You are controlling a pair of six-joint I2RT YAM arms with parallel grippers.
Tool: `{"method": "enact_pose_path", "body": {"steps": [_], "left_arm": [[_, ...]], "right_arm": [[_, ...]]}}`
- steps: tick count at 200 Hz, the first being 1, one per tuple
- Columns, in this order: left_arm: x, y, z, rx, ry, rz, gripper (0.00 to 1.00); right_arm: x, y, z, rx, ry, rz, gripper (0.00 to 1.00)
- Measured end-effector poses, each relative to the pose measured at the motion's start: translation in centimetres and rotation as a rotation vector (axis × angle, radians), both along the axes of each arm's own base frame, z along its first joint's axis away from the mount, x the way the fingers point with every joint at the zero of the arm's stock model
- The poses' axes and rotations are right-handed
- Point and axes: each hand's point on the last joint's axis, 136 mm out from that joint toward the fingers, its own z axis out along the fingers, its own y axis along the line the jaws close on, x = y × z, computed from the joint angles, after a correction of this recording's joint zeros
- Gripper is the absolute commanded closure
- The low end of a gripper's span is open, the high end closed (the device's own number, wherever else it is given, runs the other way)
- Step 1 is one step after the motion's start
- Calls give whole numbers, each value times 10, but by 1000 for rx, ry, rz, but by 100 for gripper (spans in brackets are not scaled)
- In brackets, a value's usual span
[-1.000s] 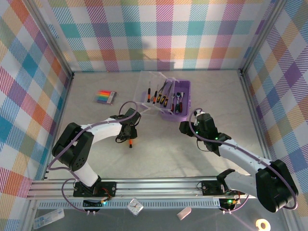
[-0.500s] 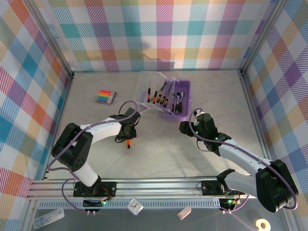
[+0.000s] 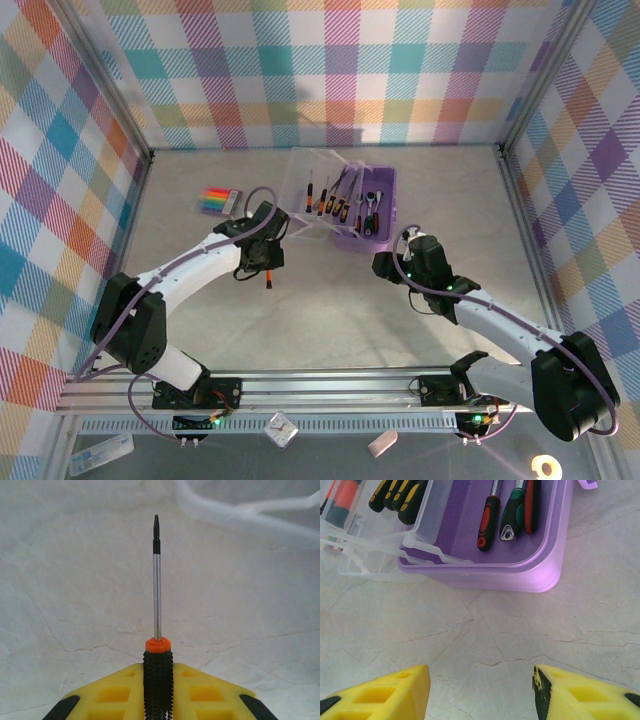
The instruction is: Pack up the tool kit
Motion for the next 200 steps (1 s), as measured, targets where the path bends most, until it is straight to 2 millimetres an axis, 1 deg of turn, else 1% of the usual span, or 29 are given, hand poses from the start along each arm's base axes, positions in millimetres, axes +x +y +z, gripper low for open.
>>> {"method": "enact_pose_path", "body": {"steps": [15, 30, 54, 62, 82, 108, 137, 182, 200], "left_arm": [[8, -4, 19, -2, -29, -14, 83], [19, -9, 44, -8, -66, -29, 83], [44, -22, 81, -14, -129, -63, 83], [53, -28, 91, -15, -148, -77, 83], [74, -40, 105, -6, -168, -109, 83], [104, -61, 109, 2, -174, -157, 83], [133, -82, 101, 12, -164, -202, 81], [168, -108, 91, 5, -167, -241, 82], [177, -116, 82, 2, -157, -251, 81]], "right_arm": [[0, 0, 0, 0, 0, 0, 43], [0, 0, 0, 0, -1, 0, 43], [1, 0, -3, -4, 6, -1, 43], [1, 0, -4, -8, 10, -2, 43], [1, 0, -7, -13, 18, -3, 43], [1, -1, -8, -16, 17, -8, 43], [2, -2, -8, -21, 14, -15, 43], [2, -3, -9, -24, 19, -15, 43], [2, -3, -9, -24, 19, -15, 43]]}}
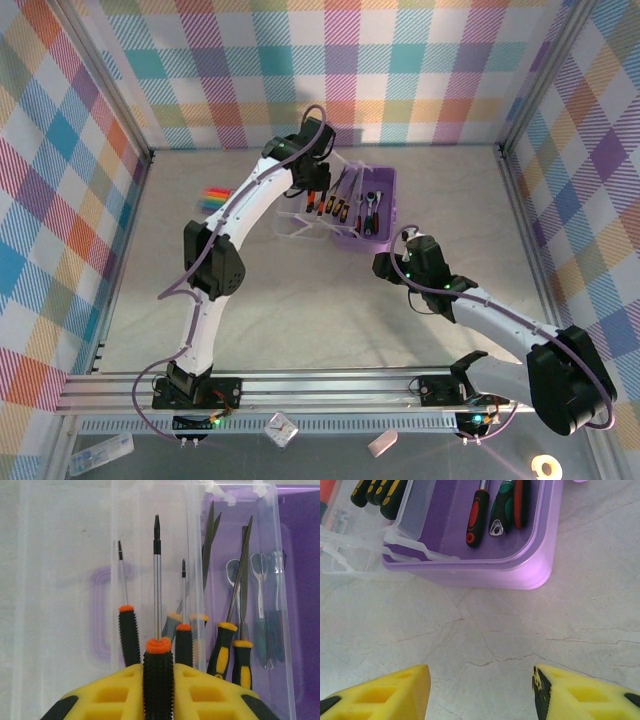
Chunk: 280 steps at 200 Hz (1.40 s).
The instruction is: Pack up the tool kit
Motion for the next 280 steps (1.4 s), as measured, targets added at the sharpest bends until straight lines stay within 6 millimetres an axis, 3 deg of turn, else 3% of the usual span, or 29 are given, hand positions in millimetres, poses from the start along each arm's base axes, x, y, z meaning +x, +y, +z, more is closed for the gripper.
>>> {"method": "enact_pose_path", "body": {"steps": [58, 68, 90, 115, 150, 178, 211, 222, 233, 254, 280], "left_arm": [[-1, -1, -29, 39, 66, -13, 77], [-1, -1, -29, 43, 69, -17, 74], [-1, -1, -29, 42, 68, -18, 58], [-1, -1, -29, 47, 66, -22, 52], [-4, 9, -20, 56, 51, -6, 52], [-31, 57, -3, -16, 56, 68, 51], [-49, 157, 16, -288, 7, 317, 49], [-49, 186, 6, -348, 12, 391, 52], [-48, 196, -12, -390, 51, 429, 57], [-43, 181, -56, -445, 161, 408, 57], [-39, 159, -90, -504, 253, 364, 58]], "right_arm": [[0, 0, 0, 0, 0, 0, 43], [0, 0, 0, 0, 0, 0, 43], [0, 0, 0, 0, 0, 0, 43], [0, 0, 0, 0, 0, 0, 43], [0, -1, 0, -3, 0, -2, 43], [0, -2, 0, -8, -1, -9, 43], [1, -5, 1, 1, 2, -25, 41], [1, -4, -3, 13, 27, -15, 43], [4, -2, -8, 11, 69, -16, 43], [16, -2, -8, 5, 108, -36, 41], [39, -9, 24, 21, 68, -83, 39]]}}
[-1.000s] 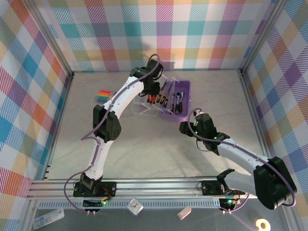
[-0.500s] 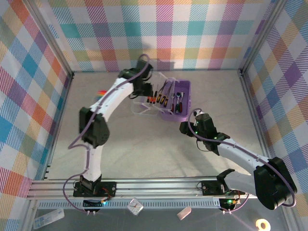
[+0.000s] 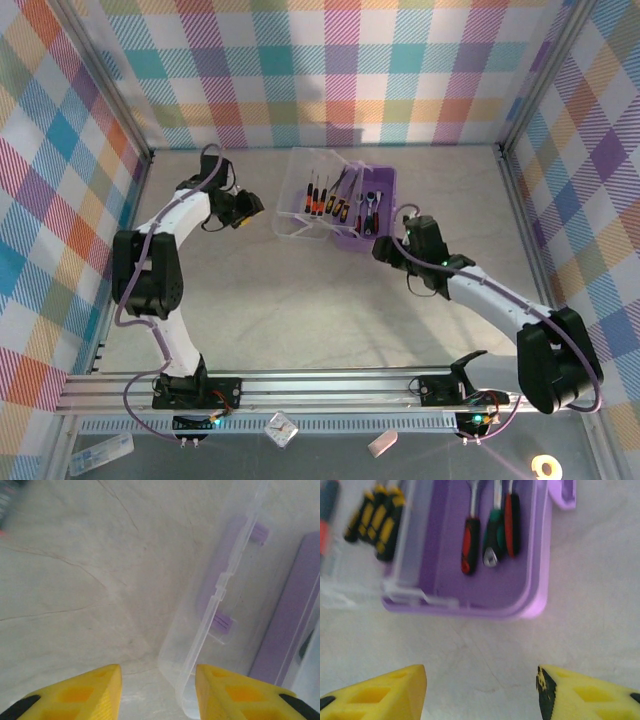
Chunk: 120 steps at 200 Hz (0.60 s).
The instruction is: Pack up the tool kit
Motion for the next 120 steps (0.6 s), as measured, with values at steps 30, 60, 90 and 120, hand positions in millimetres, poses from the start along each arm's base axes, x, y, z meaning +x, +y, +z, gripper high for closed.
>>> {"method": "enact_pose_path", "body": {"steps": [30, 60, 90, 120], "left_arm": [[7, -17, -4, -61, -21, -45, 56], [13, -34, 0, -93, -64, -91, 56], [12, -47, -24, -86, -30, -143, 58], [5, -53, -46, -59, 10, -170, 65]], "right_arm": [[42, -30, 21, 76, -3, -92, 40], [69, -44, -9, 123, 122, -96, 54], [69, -30, -35, 153, 227, -18, 54], [69, -23, -42, 174, 261, 17, 54]]}}
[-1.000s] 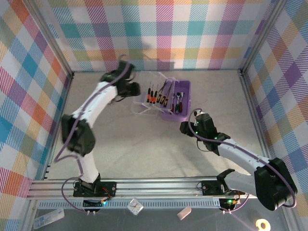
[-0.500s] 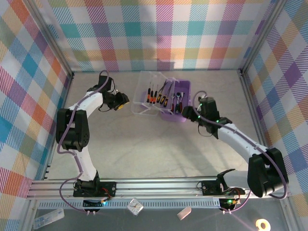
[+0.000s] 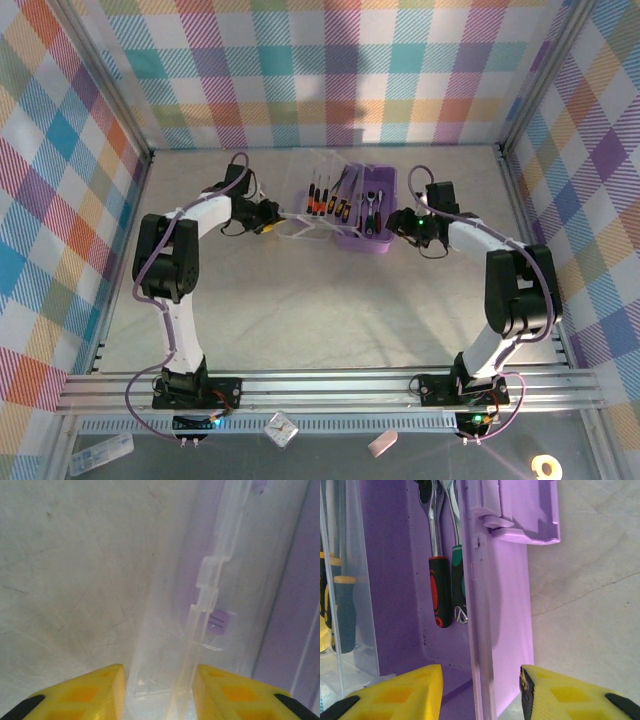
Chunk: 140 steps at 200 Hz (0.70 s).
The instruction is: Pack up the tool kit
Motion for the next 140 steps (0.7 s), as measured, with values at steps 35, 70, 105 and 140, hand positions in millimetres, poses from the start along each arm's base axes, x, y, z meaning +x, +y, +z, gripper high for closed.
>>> {"method": "enact_pose_path", "body": {"steps": [35, 70, 105, 140], "left_arm": [[-3, -5, -5, 17, -11, -21, 87], [-15, -1, -1, 94, -63, -41, 100], [-43, 9, 11, 217, -53, -27, 100], [-74, 18, 37, 379, -59, -26, 100]], "right_arm": [[-2, 1, -13, -3, 33, 10, 55], [-1, 1, -17, -3, 39, 9, 59], [-6, 1, -12, 10, 19, 2, 62], [-18, -1, 3, 28, -13, -8, 62]]}}
